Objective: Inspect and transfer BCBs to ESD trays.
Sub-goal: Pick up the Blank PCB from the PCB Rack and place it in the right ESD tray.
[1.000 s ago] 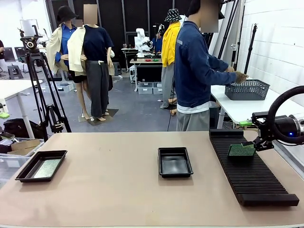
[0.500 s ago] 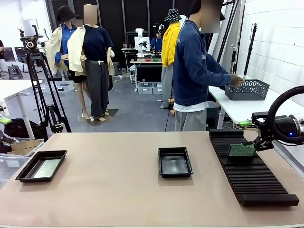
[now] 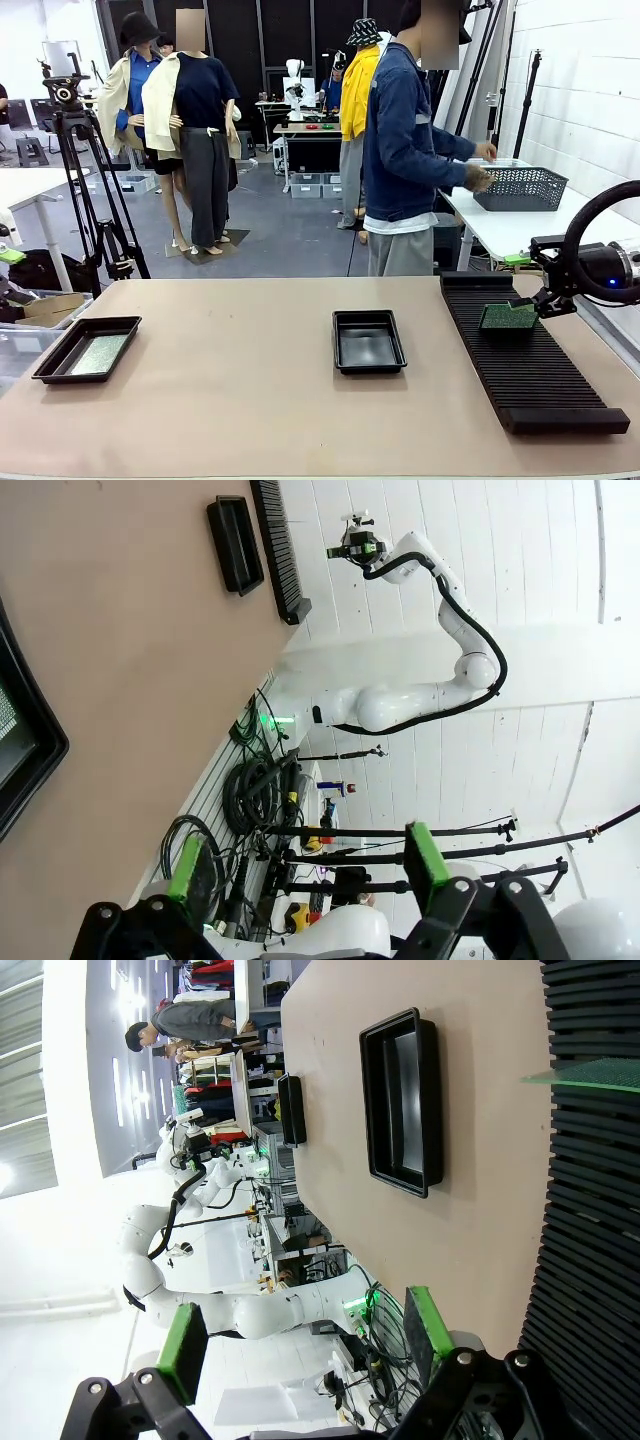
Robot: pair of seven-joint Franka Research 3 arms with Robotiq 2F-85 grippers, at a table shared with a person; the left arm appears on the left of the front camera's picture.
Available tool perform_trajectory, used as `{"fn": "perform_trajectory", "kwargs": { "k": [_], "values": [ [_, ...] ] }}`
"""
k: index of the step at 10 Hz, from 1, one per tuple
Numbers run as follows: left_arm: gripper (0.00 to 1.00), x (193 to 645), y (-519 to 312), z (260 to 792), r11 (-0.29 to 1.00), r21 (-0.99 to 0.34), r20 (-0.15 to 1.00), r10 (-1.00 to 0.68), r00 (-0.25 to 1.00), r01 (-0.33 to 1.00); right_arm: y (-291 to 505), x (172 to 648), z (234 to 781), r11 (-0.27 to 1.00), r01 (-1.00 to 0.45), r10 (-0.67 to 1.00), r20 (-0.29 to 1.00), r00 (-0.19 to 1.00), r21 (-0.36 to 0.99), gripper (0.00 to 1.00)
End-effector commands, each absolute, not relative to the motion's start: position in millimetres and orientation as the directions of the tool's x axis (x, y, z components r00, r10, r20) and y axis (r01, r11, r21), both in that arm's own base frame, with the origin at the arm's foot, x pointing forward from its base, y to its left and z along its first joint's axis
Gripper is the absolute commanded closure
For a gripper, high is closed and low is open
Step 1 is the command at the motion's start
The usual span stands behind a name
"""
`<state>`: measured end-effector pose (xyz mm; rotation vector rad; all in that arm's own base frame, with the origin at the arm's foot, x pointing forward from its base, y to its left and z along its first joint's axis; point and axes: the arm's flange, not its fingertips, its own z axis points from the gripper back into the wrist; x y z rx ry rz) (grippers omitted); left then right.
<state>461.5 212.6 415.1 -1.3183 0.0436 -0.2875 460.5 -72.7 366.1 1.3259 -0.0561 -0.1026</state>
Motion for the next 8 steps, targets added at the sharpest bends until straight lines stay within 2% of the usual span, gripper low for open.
{"fn": "perform_trajectory", "kwargs": {
  "k": [1, 5, 8],
  "values": [
    [0.0, 462.0, 211.6, 415.2, 0.219, -0.958, 0.131, -0.235, 0.963, 0.184, -71.7, 458.9, 366.1, 0.243, 0.045, -0.112, -0.018, 0.994, 0.969, 0.0],
    [0.0, 465.2, 234.6, 433.6, 0.105, -0.967, 0.21, -0.189, 0.959, 0.233, -71.7, 458.9, 366.1, 0.243, 0.045, -0.112, -0.018, 0.994, 0.969, 0.0],
    [0.0, 471.5, 239.0, 435.2, 0.018, -0.974, 0.222, -0.149, 0.964, 0.227, -71.7, 458.9, 366.1, 0.243, 0.045, -0.112, -0.018, 0.994, 0.969, 0.0]
  ]
}}
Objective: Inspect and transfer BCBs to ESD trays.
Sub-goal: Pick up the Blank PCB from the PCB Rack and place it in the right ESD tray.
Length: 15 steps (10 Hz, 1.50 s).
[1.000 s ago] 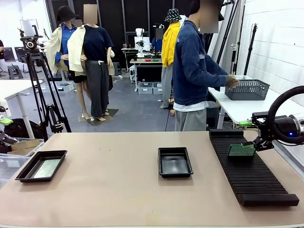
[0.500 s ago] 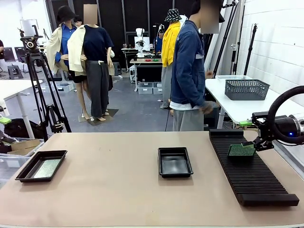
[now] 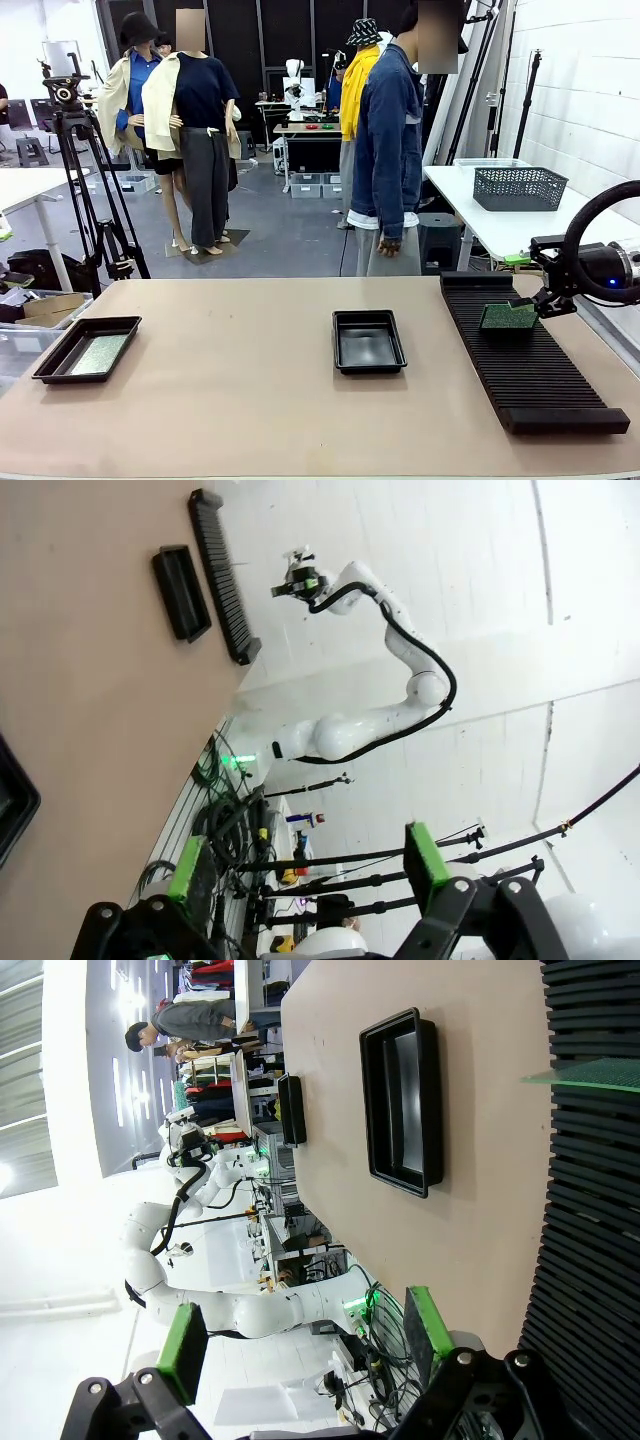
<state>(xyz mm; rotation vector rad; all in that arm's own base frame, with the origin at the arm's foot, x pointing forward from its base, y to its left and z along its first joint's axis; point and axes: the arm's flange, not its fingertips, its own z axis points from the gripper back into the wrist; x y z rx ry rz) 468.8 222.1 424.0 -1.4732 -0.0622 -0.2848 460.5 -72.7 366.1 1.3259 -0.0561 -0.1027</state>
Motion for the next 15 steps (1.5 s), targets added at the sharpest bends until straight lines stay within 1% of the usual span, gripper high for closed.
{"fn": "perform_trajectory", "kwargs": {
  "k": [1, 4, 5, 6, 12, 13, 14, 15],
  "values": [
    [0.0, 474.3, 236.8, 436.0, 0.005, -0.975, 0.219, -0.145, 0.965, 0.222, -71.7, 458.9, 366.1, 0.243, 0.045, -0.112, -0.018, 0.994, 0.969, 0.0],
    [0.0, 477.8, 232.6, 438.9, -0.009, -0.977, 0.213, -0.101, 0.972, 0.214, -71.7, 458.9, 366.1, 0.243, 0.045, -0.112, -0.018, 0.994, 0.969, 0.0],
    [0.0, 476.5, 231.1, 438.7, 0.047, -0.975, 0.212, -0.077, 0.974, 0.216, -71.7, 458.9, 366.1, 0.243, 0.045, -0.112, -0.018, 0.994, 0.969, 0.0],
    [0.0, 477.4, 213.4, 422.4, 0.01, -0.973, 0.228, -0.131, 0.965, 0.232, -71.7, 458.9, 366.1, 0.243, 0.045, -0.112, -0.018, 0.994, 0.969, 0.0],
    [0.0, 477.4, 213.4, 422.4, 0.01, -0.973, 0.228, -0.131, 0.965, 0.232, -72.7, 460.5, 366.1, 0.239, 0.043, -0.107, -0.018, 0.994, 0.97, 0.0],
    [0.0, 477.4, 213.4, 422.4, 0.01, -0.973, 0.228, -0.131, 0.965, 0.232, -64.2, 482.1, 368.5, 0.26, 0.072, -0.139, -0.036, 0.99, 0.963, 0.0],
    [0.0, 477.4, 213.4, 422.4, 0.01, -0.973, 0.228, -0.131, 0.965, 0.232, -54.0, 492.7, 376.7, 0.32, 0.025, -0.124, 0.016, 0.992, 0.947, 0.0],
    [0.0, 477.4, 213.4, 422.4, 0.01, -0.973, 0.228, -0.131, 0.965, 0.232, -47.0, 502.7, 385.2, 0.405, -0.031, -0.138, 0.095, 0.986, 0.914, 0.0]
  ]
}}
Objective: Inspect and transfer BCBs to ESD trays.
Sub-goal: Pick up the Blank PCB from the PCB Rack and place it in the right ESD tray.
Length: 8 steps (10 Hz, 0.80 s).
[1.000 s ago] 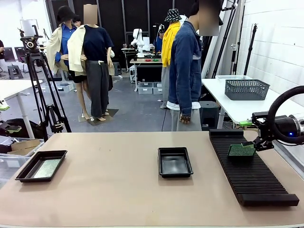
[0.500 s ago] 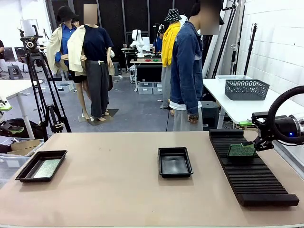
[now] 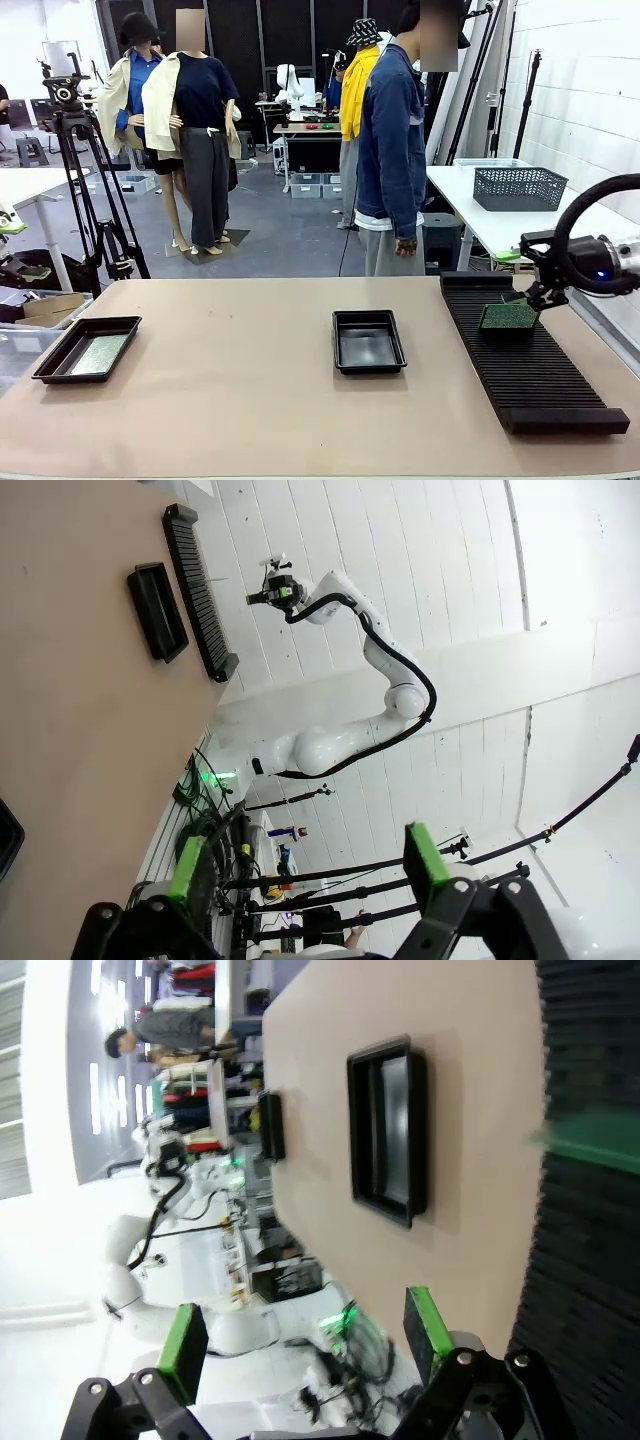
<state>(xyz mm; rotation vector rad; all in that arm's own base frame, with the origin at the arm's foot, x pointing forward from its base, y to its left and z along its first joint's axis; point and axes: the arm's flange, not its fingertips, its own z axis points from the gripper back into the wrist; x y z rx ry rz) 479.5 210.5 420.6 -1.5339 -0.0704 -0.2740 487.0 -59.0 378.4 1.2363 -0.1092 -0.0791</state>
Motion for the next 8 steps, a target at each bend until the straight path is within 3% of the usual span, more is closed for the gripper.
{"fn": "perform_trajectory", "kwargs": {
  "k": [1, 3, 4, 6, 8],
  "values": [
    [0.0, 477.4, 213.4, 422.4, 0.01, -0.973, 0.228, -0.131, 0.965, 0.232, -42.8, 512.4, 394.7, 0.481, -0.089, -0.102, 0.156, 0.982, 0.872, 0.0],
    [0.0, 477.4, 213.4, 422.4, 0.01, -0.973, 0.228, -0.131, 0.965, 0.232, -36.7, 547.6, 424.7, 0.621, -0.248, 0.08, 0.255, 0.964, 0.743, 0.0],
    [0.0, 477.4, 213.4, 422.4, 0.01, -0.973, 0.228, -0.131, 0.965, 0.232, -35.2, 565.3, 442.2, 0.654, -0.37, 0.268, 0.255, 0.929, 0.66, 0.0],
    [0.0, 477.4, 213.4, 422.4, 0.01, -0.973, 0.228, -0.131, 0.965, 0.232, -30.9, 597.0, 471.7, 0.656, -0.541, 0.536, 0.18, 0.825, 0.527, 0.0],
    [0.0, 477.4, 213.4, 422.4, 0.01, -0.973, 0.228, -0.131, 0.965, 0.232, -11.1, 616.2, 492.2, 0.64, -0.676, 0.675, 0.153, 0.722, 0.365, 0.0]
  ]
}}
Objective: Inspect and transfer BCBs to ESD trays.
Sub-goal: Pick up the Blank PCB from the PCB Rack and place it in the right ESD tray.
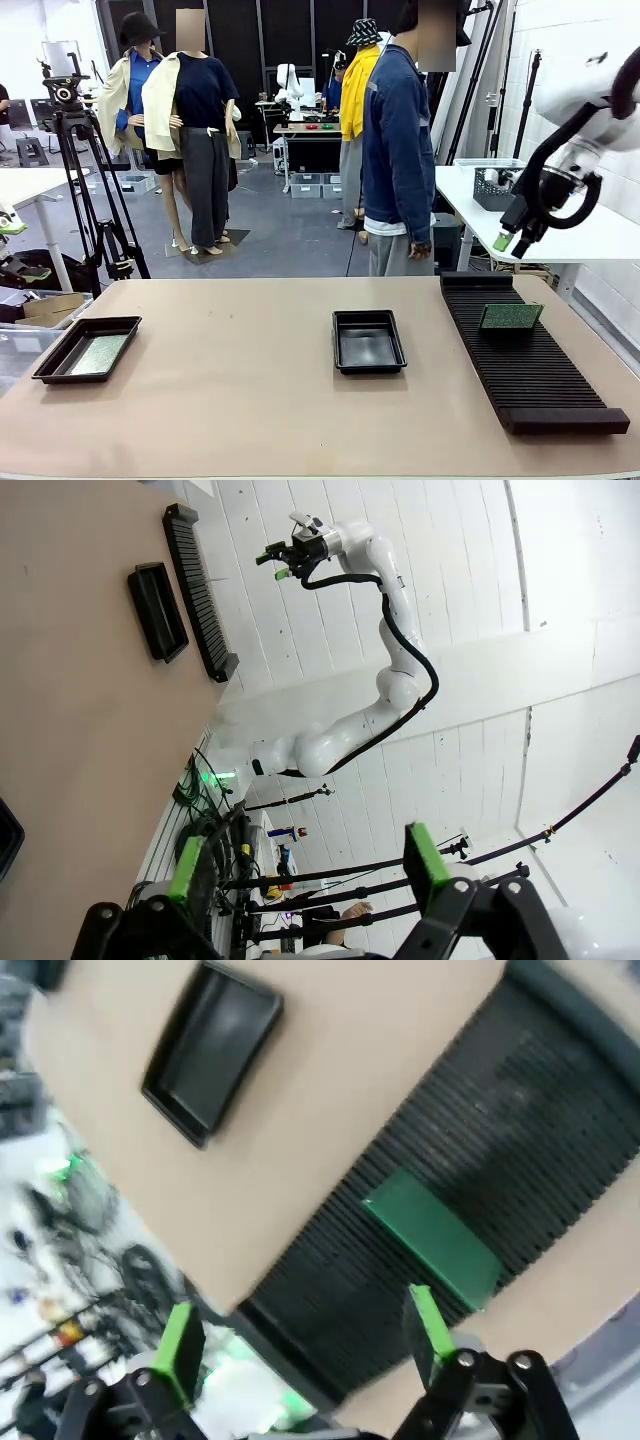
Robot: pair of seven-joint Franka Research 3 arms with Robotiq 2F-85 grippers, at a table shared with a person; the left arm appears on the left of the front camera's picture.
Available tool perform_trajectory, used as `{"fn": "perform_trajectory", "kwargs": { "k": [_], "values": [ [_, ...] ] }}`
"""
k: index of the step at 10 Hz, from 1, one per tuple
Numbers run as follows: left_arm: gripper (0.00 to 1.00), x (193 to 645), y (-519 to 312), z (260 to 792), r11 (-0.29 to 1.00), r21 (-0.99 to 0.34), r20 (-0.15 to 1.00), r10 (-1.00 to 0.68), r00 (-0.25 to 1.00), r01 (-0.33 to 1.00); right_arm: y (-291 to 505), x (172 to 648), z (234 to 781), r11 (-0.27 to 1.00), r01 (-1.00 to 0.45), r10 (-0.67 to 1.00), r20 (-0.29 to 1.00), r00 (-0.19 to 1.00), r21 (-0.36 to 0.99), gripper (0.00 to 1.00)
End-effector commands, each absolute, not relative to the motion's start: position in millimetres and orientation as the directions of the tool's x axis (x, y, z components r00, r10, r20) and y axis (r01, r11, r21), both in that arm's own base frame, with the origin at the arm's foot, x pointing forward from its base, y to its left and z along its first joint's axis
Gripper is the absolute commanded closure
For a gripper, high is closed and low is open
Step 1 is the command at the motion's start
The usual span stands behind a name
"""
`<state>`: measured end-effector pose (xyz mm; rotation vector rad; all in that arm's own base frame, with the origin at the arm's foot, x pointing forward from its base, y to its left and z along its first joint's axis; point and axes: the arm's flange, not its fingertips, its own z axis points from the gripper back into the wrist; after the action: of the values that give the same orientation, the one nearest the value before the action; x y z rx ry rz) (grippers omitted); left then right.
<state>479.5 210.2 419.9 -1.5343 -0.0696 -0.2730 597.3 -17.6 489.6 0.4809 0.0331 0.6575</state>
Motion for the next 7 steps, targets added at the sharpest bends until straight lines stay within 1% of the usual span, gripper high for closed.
{"fn": "perform_trajectory", "kwargs": {
  "k": [1, 3, 4, 6, 7],
  "values": [
    [0.0, 477.4, 213.4, 422.4, 0.01, -0.973, 0.228, -0.131, 0.965, 0.232, -0.2, 619.4, 494.4, 0.608, -0.737, 0.734, 0.146, 0.663, 0.294, 0.0],
    [0.0, 477.4, 213.4, 422.4, 0.01, -0.973, 0.228, -0.131, 0.965, 0.232, 18.1, 620.7, 486.1, 0.502, -0.854, 0.848, 0.12, 0.517, 0.136, 0.0],
    [0.0, 477.4, 213.4, 422.4, 0.01, -0.973, 0.228, -0.131, 0.965, 0.232, 25.5, 619.1, 480.7, 0.431, -0.899, 0.892, 0.11, 0.438, 0.083, 0.0],
    [0.0, 477.4, 213.4, 422.4, 0.01, -0.973, 0.228, -0.131, 0.965, 0.232, 26.2, 617.0, 472.8, 0.317, -0.949, 0.945, 0.084, 0.315, -0.003, 0.0],
    [0.0, 477.4, 213.4, 422.4, 0.01, -0.973, 0.228, -0.131, 0.965, 0.232, 23.2, 611.7, 464.2, 0.231, -0.971, 0.972, 0.051, 0.228, -0.061, 0.0]
  ]
}}
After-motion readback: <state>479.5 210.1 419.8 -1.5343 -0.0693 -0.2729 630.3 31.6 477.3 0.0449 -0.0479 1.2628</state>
